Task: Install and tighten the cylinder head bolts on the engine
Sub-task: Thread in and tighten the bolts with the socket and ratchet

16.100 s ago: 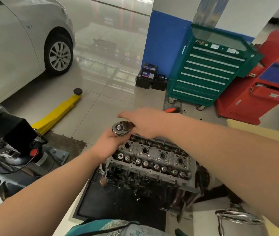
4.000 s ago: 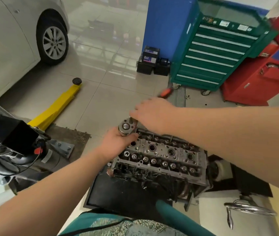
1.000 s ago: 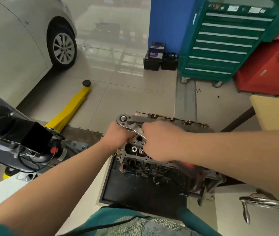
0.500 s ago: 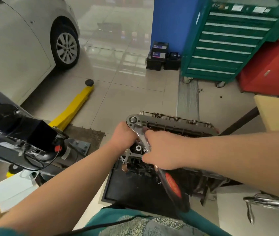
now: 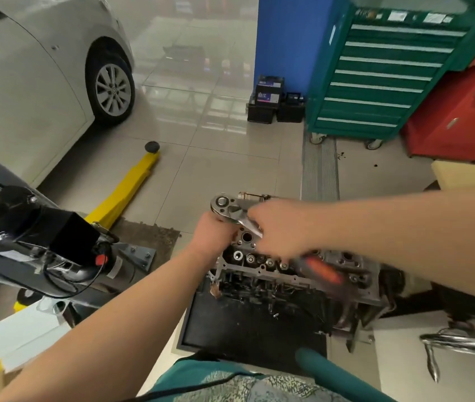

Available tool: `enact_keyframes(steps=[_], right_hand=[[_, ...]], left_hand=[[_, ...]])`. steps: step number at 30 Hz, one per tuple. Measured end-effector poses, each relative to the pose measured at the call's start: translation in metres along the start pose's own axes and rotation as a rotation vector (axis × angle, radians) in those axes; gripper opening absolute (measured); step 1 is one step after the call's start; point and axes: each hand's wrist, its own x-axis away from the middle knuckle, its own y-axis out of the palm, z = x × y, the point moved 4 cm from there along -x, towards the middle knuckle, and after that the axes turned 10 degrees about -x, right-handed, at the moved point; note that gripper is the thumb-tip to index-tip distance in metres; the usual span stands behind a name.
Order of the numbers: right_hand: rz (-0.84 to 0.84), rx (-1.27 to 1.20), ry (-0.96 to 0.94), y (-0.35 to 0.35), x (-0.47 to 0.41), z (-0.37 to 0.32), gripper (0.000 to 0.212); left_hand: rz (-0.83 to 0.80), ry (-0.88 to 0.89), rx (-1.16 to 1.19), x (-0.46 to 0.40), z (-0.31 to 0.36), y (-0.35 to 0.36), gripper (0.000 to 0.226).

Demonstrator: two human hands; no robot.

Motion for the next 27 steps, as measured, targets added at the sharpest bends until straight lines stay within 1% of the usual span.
enact_keyframes(steps=[1,2,3,4,6,7,8,9,11,12,13,15,16,18,19,20,22,24,25,27], right_hand=[[0.064,0.145,-0.010,-0.015,-0.010,0.006,0.014],[0.147,0.304,-0.035,-0.029,-0.017,0.008,0.017],[0.236,0.417,-0.063,-0.043,-0.023,0.009,0.019],[0.309,0.463,-0.085,-0.050,-0.027,0.007,0.019],[0.400,0.467,-0.027,-0.044,-0.022,0.001,0.012],[0.427,0.416,0.014,-0.029,-0.014,-0.003,0.010],[0.445,0.327,0.031,-0.012,-0.004,-0.005,0.013],[0.432,0.211,0.035,0.007,0.008,-0.008,0.019],[0.323,-0.002,0.019,0.037,0.025,-0.011,0.026],[0.290,0.006,-0.006,0.037,0.025,-0.011,0.026],[0.287,0.072,-0.028,0.026,0.019,-0.008,0.024],[0.329,0.272,-0.063,-0.004,-0.004,0.001,0.018],[0.347,0.372,-0.077,-0.020,-0.013,0.005,0.018],[0.397,0.528,-0.109,-0.042,-0.025,0.008,0.023],[0.430,0.556,-0.088,-0.043,-0.024,0.008,0.022],[0.467,0.543,-0.051,-0.036,-0.020,0.007,0.018],[0.481,0.416,0.001,-0.005,-0.001,0.005,0.016],[0.359,0.249,-0.002,0.027,0.018,0.008,0.015],[0.277,0.236,-0.034,0.032,0.021,0.012,0.013],[0.229,0.310,-0.060,0.008,0.009,0.022,0.008]], left_hand=[[-0.014,0.020,0.009,0.001,0.000,0.002,0.027],[-0.040,0.043,-0.014,0.001,-0.001,0.004,0.018],[-0.063,0.054,-0.049,0.001,0.000,0.006,0.008],[-0.073,0.056,-0.082,0.001,0.001,0.007,0.006],[-0.036,0.042,-0.050,-0.001,0.003,0.002,0.013],[-0.022,0.049,-0.020,-0.003,0.002,-0.002,0.018],[-0.020,0.066,-0.008,-0.005,0.001,-0.004,0.023],[-0.021,0.059,-0.024,-0.006,-0.001,-0.005,0.027],[0.001,-0.015,-0.070,-0.009,-0.007,-0.002,0.029],[0.019,-0.054,-0.089,-0.008,-0.010,-0.001,0.029],[0.027,-0.058,-0.097,-0.007,-0.011,0.000,0.028],[0.003,0.043,-0.044,-0.005,-0.008,0.002,0.024],[-0.031,0.101,-0.034,-0.002,-0.005,0.002,0.027],[-0.098,0.166,-0.094,0.002,0.002,0.001,0.036],[-0.097,0.167,-0.116,0.000,0.004,-0.001,0.034],[-0.080,0.155,-0.106,-0.003,0.004,-0.003,0.029],[-0.047,0.115,-0.053,-0.008,0.000,-0.006,0.017],[-0.048,0.079,-0.047,-0.007,-0.003,-0.004,0.013],[-0.045,0.058,-0.031,-0.006,-0.004,-0.001,0.014],[-0.036,0.041,0.001,0.000,-0.004,0.005,0.014]])
